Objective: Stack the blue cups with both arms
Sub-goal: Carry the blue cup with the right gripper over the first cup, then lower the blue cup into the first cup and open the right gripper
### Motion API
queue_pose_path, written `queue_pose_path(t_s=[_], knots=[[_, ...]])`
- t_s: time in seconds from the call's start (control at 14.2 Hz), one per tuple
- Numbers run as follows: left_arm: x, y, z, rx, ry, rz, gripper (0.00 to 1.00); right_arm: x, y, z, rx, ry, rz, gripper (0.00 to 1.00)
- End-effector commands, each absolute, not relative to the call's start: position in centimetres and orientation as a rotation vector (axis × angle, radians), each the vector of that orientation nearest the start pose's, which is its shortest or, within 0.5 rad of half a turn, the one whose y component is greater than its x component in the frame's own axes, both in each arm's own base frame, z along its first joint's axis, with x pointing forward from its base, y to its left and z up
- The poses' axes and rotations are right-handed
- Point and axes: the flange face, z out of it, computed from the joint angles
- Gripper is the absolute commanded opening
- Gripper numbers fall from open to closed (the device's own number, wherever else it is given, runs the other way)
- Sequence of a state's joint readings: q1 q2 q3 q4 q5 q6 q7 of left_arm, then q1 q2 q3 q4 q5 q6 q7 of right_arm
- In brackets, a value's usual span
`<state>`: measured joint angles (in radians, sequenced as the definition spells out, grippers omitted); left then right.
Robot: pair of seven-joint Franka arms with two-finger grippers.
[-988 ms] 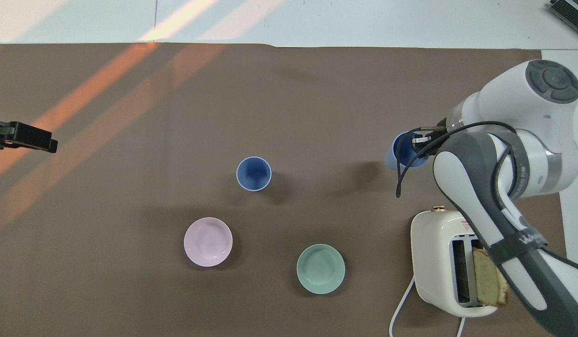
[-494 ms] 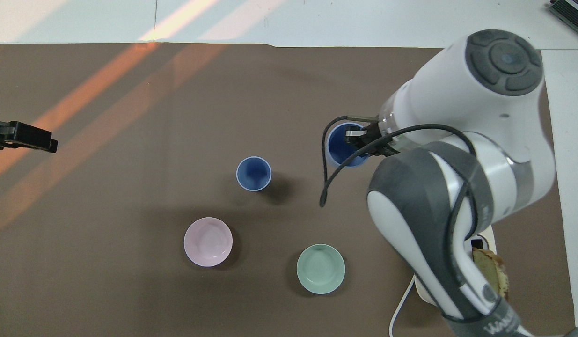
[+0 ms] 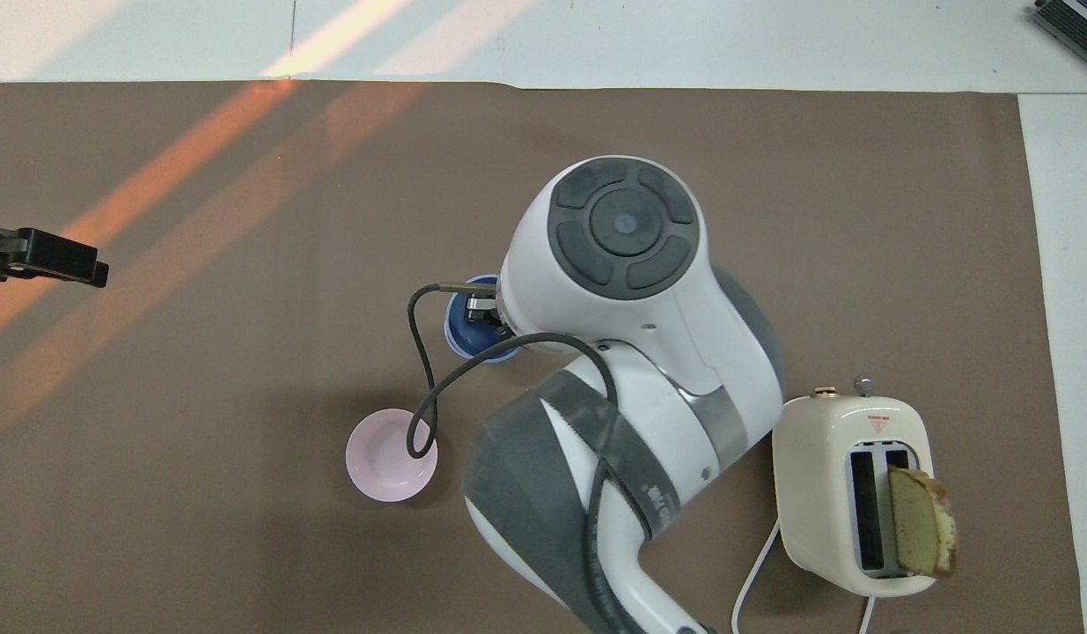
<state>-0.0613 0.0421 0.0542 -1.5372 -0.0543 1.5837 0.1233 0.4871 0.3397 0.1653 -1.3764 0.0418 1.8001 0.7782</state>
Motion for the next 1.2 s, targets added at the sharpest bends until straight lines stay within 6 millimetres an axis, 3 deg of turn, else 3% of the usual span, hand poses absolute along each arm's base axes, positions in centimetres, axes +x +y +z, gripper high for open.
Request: queue_pose_path(t_s=[0.0,0.14,0.49,0.78,1.13], knots=[[56.3,-1.0,62.0,-3.196,0.191,-0.01,1.0,55.3,41.4,50.8,-3.01,0.254,-0.042,0.0],[56.3,-0.9,62.1,-3.195,0.193,-0.013,1.0,55.2,42.2,49.8,-3.014,0.243,-0.049,0.0],[56.3,-0.9,62.1,-3.196,0.188,-0.015,1.0,55.6,41.7,48.5,-3.018,0.258,-0.051,0.0],[56.3,-0.9,62.1,-3.195,0.193,-0.013,1.0,54.6,42.0,45.0,-3.059,0.238,-0.02,0.0],[56.4,-1.0,62.1,-3.197,0.196,-0.013,1.0,54.8,41.6,44.5,-3.066,0.247,-0.012,0.0]])
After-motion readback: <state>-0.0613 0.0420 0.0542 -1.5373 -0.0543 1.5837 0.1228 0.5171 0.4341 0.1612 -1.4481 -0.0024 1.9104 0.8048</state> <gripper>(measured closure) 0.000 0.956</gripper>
